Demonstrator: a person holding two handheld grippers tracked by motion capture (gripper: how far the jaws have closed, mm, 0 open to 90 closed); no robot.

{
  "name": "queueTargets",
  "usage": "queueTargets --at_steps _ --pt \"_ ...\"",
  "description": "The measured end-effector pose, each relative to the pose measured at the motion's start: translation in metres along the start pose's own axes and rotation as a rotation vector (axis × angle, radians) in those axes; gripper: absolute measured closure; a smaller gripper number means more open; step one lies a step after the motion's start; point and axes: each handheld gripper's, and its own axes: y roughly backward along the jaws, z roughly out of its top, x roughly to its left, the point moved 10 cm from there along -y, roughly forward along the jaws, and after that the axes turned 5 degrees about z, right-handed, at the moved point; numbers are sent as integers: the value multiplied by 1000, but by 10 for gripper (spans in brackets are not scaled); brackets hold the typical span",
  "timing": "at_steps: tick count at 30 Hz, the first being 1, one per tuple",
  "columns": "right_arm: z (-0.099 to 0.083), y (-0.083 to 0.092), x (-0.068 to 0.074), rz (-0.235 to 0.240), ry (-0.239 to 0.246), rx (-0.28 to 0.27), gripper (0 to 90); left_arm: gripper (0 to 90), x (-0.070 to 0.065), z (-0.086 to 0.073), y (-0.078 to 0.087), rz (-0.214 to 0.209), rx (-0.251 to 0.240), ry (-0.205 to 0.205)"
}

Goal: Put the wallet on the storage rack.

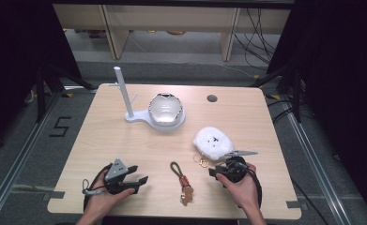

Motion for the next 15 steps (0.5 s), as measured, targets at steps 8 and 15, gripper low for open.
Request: queueTargets --at_steps 8,15 --pt "17 10 -15 -32 -78 42 551 339 14 0 -4 46 -7 15" --pt "37 12 -33 -48 -30 73 549 348 19 1 -2 60 -31 33"
